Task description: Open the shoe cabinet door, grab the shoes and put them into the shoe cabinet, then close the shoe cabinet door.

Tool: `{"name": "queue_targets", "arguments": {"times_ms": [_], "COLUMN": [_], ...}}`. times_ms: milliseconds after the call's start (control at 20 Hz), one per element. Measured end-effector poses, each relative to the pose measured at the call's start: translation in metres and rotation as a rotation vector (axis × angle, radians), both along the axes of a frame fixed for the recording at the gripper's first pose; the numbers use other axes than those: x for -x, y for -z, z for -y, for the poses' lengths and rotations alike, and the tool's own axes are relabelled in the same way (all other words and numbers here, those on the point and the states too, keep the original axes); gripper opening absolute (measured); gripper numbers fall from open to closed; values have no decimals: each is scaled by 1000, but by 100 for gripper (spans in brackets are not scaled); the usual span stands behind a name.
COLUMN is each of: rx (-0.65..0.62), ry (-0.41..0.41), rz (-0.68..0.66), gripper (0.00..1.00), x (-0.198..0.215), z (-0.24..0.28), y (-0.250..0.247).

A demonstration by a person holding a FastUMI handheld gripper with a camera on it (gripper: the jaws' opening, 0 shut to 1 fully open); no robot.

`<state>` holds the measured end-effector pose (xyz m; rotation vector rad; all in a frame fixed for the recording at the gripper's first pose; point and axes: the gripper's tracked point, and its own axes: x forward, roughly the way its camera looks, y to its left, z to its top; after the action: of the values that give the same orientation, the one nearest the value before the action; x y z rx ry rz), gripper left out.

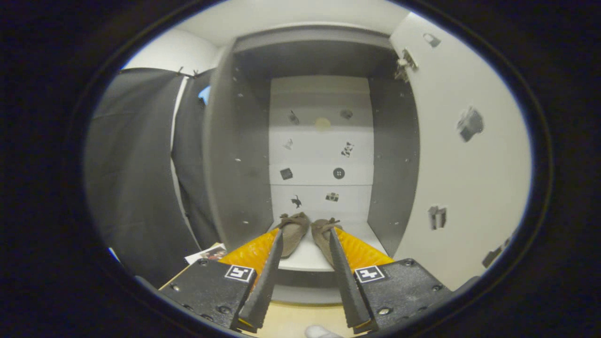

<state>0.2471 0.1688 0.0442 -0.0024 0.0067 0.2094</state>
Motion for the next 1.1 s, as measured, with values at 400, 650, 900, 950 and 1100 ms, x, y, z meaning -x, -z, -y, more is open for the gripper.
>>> {"name": "queue_targets", "arguments": {"times_ms": [400,650,900,950,1100], "rx": [-26,-30,-37,-50,-63], "ry": [-34,32,158,178,243], "rz": [21,-2,1,-3,-8], "gripper": [99,99,99,99,99], "x": [143,204,243,246,249], "z": [40,103,185,201,251], "y": [-5,8,10,10,12]}}
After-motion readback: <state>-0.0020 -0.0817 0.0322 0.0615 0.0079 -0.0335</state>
